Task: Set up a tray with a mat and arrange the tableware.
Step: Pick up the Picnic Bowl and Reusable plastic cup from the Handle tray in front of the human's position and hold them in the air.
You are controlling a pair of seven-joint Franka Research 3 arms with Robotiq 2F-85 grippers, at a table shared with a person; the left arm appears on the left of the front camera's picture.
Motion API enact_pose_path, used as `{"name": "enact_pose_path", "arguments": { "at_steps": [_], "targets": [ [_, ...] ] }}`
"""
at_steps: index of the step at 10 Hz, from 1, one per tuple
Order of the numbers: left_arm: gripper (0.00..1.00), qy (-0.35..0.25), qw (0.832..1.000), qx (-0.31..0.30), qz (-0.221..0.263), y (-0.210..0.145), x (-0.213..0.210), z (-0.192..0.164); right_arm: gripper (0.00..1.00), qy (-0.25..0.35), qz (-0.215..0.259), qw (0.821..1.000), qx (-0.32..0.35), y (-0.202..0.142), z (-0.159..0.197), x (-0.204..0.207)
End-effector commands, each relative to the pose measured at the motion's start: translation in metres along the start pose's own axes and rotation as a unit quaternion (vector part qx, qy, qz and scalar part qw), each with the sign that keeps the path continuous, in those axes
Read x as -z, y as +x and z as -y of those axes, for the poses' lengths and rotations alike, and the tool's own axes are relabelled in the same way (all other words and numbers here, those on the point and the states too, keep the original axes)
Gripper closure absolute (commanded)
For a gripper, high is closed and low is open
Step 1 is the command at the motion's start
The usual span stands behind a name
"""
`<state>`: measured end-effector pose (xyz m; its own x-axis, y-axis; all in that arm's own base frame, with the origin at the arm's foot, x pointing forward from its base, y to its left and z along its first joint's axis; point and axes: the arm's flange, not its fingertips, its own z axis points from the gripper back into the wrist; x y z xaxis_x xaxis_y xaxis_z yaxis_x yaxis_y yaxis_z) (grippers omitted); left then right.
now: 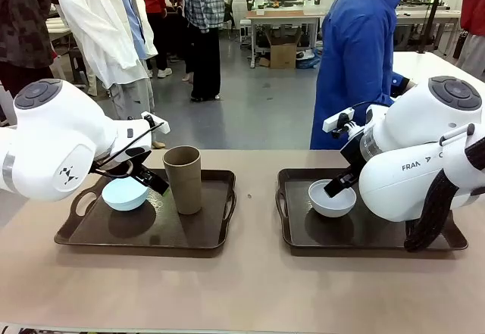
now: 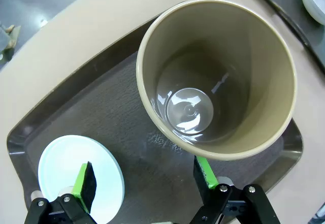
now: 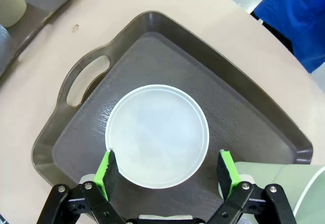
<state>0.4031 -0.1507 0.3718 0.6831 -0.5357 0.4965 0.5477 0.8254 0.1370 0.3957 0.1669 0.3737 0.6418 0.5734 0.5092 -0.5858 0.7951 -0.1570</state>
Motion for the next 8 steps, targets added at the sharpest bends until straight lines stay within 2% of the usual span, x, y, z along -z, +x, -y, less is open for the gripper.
{"name": "enact_pose_path", "arguments": {
  "at_steps": [1,7,8],
  "targets": [
    [0.0,0.0,1.0,0.0,0.0,0.0,0.0,0.0,0.0,0.0,0.0,1.0,0.0,0.0,0.0,0.0],
    [0.0,0.0,1.0,0.0,0.0,0.0,0.0,0.0,0.0,0.0,0.0,1.0,0.0,0.0,0.0,0.0],
    [0.0,0.011,1.0,-0.008,-0.007,-0.005,-0.015,0.007,0.0,-0.002,-0.008,1.0,0.017,0.006,-0.005,-0.012]
  ]
}}
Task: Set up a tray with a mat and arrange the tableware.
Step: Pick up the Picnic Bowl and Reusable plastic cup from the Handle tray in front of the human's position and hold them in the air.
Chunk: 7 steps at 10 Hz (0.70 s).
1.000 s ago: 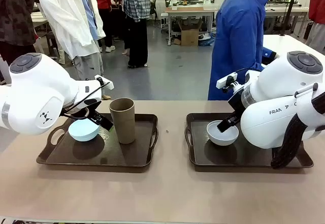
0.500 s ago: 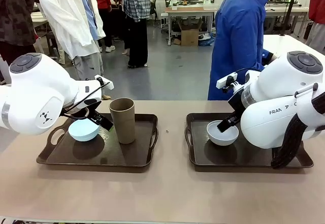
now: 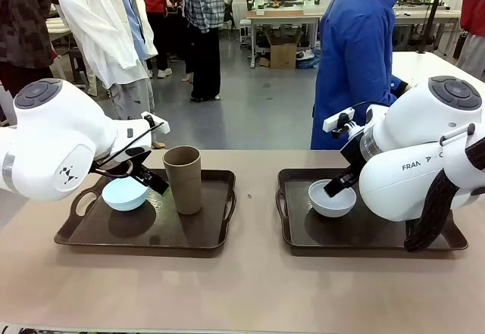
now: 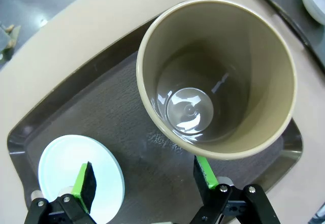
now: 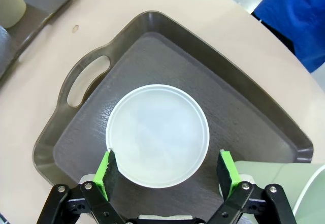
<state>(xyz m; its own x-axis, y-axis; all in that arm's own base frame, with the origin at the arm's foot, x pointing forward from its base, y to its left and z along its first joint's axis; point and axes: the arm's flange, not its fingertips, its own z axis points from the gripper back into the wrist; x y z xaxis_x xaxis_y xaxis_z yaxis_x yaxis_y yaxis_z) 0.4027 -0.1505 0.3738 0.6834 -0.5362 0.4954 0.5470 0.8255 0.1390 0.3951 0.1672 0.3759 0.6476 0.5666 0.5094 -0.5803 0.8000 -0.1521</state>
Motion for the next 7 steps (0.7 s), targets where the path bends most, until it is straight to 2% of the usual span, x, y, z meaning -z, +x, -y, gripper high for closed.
{"name": "enact_pose_path", "arguments": {
  "at_steps": [1,2,3,4,5,7],
  "targets": [
    [0.0,0.006,0.997,-0.069,-0.044,-0.011,-0.033,0.013,0.0,0.001,-0.02,0.999,0.034,0.007,-0.011,-0.026],
    [0.0,-0.001,0.994,-0.089,-0.061,-0.017,-0.055,0.019,0.0,0.0,-0.042,0.997,0.058,0.006,-0.016,-0.047],
    [0.0,-0.002,0.995,-0.084,-0.046,-0.022,-0.078,0.023,0.0,-0.007,-0.07,0.994,0.088,0.004,-0.023,-0.069],
    [0.0,-0.002,0.99,-0.107,-0.087,-0.025,-0.101,0.03,0.0,-0.003,-0.087,0.991,0.098,-0.003,-0.031,-0.094],
    [0.0,-0.031,0.988,-0.114,-0.101,-0.031,-0.125,0.041,0.0,0.006,-0.12,0.986,0.112,-0.018,-0.04,-0.123],
    [0.0,-0.069,0.984,-0.122,-0.111,-0.037,-0.152,0.056,0.0,-0.01,-0.131,0.983,0.129,-0.05,-0.043,-0.161]
  ]
}}
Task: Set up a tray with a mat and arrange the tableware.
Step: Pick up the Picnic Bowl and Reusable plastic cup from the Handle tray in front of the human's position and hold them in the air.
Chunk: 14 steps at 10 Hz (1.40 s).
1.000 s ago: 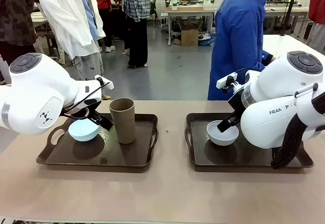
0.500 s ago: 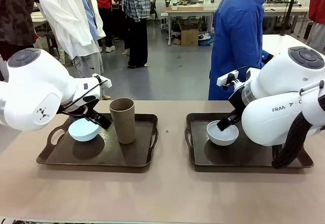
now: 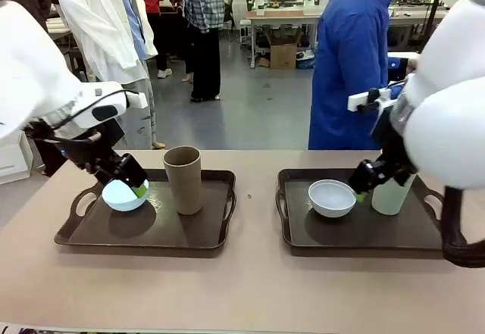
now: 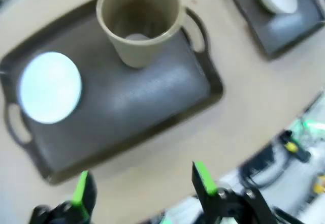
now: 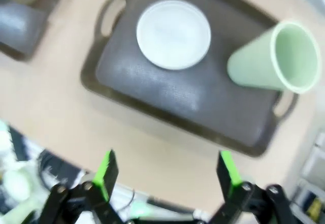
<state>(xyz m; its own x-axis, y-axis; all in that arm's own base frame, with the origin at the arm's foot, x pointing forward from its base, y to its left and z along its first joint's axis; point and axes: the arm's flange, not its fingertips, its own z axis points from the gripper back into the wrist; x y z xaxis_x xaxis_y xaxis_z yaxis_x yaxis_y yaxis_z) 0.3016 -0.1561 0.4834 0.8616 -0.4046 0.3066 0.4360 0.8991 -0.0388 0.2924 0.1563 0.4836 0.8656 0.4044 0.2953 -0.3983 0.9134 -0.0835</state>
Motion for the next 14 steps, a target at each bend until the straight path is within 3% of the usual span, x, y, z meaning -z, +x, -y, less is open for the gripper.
{"name": "enact_pose_path", "arguments": {
  "at_steps": [1,2,4,7,9,11,14],
  "targets": [
    [0.0,-0.036,0.999,-0.036,0.007,-0.028,-0.012,0.0,0.0,0.019,0.02,0.999,0.037,-0.049,0.016,-0.017],
    [0.0,-0.08,0.995,-0.055,0.022,-0.023,-0.018,-0.015,0.0,0.07,0.038,0.996,0.045,-0.057,0.038,-0.017],
    [0.0,-0.165,0.984,-0.051,0.051,-0.019,-0.026,-0.038,0.0,0.229,0.068,0.968,0.074,-0.069,0.09,0.005],
    [0.0,-0.287,0.948,-0.071,0.116,-0.05,-0.046,-0.082,0.0,0.336,0.1,0.923,0.157,-0.109,0.162,0.029],
    [0.0,-0.355,0.915,-0.11,0.158,-0.076,-0.052,-0.126,0.0,0.367,0.081,0.903,0.207,-0.131,0.196,0.049],
    [0.0,-0.383,0.891,-0.171,0.172,-0.098,-0.044,-0.168,0.0,0.384,0.085,0.887,0.244,-0.153,0.22,0.06],
    [0.0,-0.373,0.886,-0.243,0.129,-0.106,-0.022,-0.198,0.0,0.378,0.098,0.882,0.264,-0.176,0.232,0.048]
  ]
}}
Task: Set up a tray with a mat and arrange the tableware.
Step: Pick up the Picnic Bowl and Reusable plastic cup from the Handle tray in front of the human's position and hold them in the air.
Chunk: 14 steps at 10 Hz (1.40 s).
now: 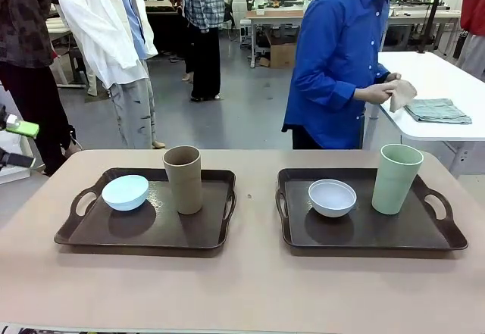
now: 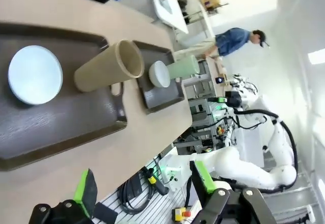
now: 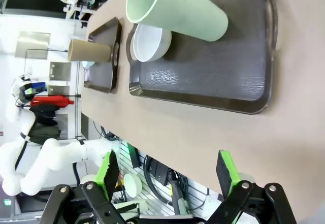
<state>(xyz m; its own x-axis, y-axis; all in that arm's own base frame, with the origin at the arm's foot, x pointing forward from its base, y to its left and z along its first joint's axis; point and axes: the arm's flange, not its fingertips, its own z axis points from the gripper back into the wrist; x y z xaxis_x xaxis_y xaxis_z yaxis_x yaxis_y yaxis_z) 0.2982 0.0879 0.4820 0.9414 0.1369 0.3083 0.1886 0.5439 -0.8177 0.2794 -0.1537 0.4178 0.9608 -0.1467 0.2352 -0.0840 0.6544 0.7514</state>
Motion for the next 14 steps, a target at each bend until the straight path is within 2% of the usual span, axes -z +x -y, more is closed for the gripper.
{"name": "enact_pose_path", "arguments": {
  "at_steps": [1,3,5,9,12,13,14],
  "targets": [
    [0.0,0.031,0.999,-0.034,-0.006,-0.013,0.022,-0.01,0.0,-0.002,0.022,1.0,-0.015,-0.044,-0.015,0.011],
    [0.0,0.058,0.997,-0.05,-0.006,-0.011,0.017,-0.02,0.0,-0.01,0.038,0.999,-0.018,-0.05,-0.021,-0.001],
    [0.0,0.039,0.999,-0.037,-0.001,-0.016,0.012,-0.023,0.0,0.007,0.044,0.999,-0.02,-0.052,-0.015,-0.006],
    [0.0,0.025,0.998,-0.055,-0.016,-0.034,-0.015,-0.064,0.0,0.045,0.047,0.997,-0.032,-0.051,-0.01,-0.007],
    [0.0,0.032,0.998,-0.05,-0.017,-0.044,-0.022,-0.078,0.0,0.042,0.054,0.997,-0.031,-0.051,-0.012,-0.008],
    [0.0,0.045,0.998,-0.032,-0.022,-0.046,-0.02,-0.078,0.0,0.028,0.055,0.997,-0.039,-0.051,-0.012,-0.005],
    [0.0,0.026,0.998,-0.063,-0.009,-0.029,-0.03,-0.076,0.0,0.033,0.044,0.998,-0.023,-0.024,-0.011,-0.037]
  ]
}}
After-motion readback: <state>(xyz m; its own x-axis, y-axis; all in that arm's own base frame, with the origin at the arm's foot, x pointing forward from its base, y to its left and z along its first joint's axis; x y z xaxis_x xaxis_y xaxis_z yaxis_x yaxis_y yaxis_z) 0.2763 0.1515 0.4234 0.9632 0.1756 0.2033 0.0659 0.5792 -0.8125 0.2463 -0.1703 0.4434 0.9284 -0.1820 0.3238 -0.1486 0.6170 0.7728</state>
